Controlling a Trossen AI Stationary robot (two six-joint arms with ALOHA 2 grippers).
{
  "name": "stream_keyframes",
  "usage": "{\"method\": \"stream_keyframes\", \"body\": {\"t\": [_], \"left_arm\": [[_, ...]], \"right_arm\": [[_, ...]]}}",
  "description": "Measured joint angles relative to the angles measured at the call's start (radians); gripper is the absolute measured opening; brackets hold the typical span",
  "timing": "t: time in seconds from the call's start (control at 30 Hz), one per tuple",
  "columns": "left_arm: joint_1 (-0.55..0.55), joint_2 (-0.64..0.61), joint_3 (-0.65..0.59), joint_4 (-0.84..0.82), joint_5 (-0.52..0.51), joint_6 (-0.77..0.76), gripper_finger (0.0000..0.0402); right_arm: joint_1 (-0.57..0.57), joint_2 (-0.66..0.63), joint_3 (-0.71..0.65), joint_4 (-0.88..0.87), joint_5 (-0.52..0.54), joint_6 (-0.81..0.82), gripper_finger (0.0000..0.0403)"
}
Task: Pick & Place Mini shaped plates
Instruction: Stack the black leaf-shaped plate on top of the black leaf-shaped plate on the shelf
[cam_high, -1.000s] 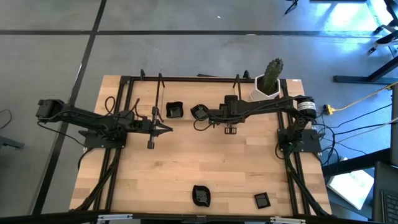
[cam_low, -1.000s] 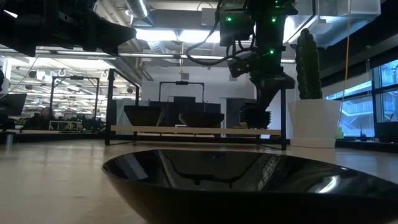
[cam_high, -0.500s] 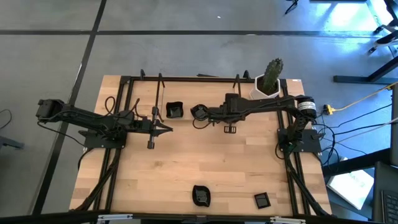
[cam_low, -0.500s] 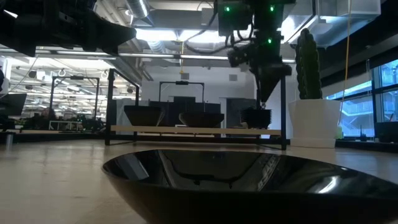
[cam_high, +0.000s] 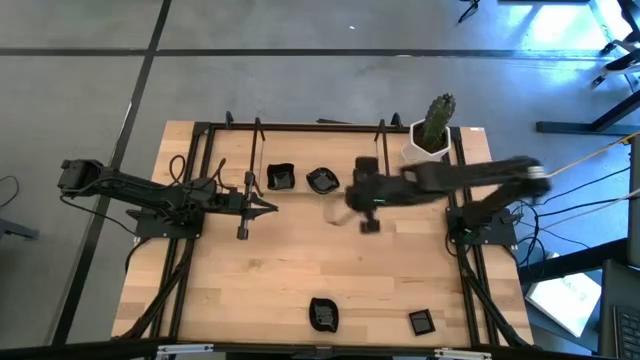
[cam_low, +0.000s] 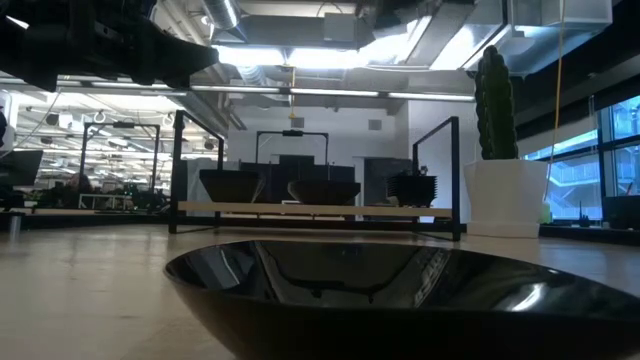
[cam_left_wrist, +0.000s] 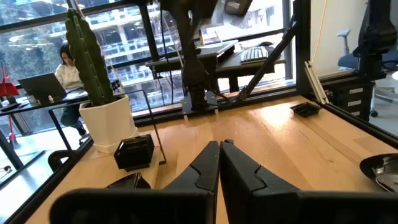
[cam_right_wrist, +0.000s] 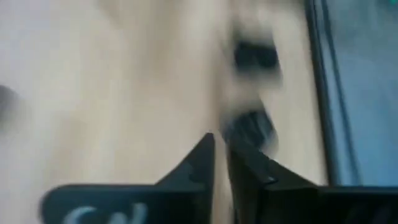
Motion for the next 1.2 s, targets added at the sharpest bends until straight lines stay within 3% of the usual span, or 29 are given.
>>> {"method": "stream_keyframes", "body": {"t": [0.1,0.23,0.4,0.57,0.87,1.2], "left_arm": [[0.0,0.0,0.0,0.0,0.0,0.0,0.0007],[0.0,0.0,0.0,0.0,0.0,0.0,0.001],[0.0,0.0,0.0,0.0,0.0,0.0,0.0008],[0.0,0.0,0.0,0.0,0.0,0.001,0.0004],[0.0,0.0,0.0,-0.009,0.0,-0.024,0.0006],[0.0,0.0,0.0,-0.09,-0.021,-0.043,0.0005]], "right_arm": [[0.043,-0.203,-0.149,0.258,-0.152,-0.047,0.0008],[0.051,-0.472,-0.38,0.47,-0.335,-0.013,0.0015],[0.049,-0.771,-0.682,0.577,-0.371,0.047,0.0011],[0.054,-0.979,-0.96,0.87,-0.384,0.06,0.0004],[0.058,-1.092,-1.273,1.185,-0.427,-0.006,0.0003],[0.057,-1.207,-1.335,1.202,-0.491,-0.043,0.0005]]}}
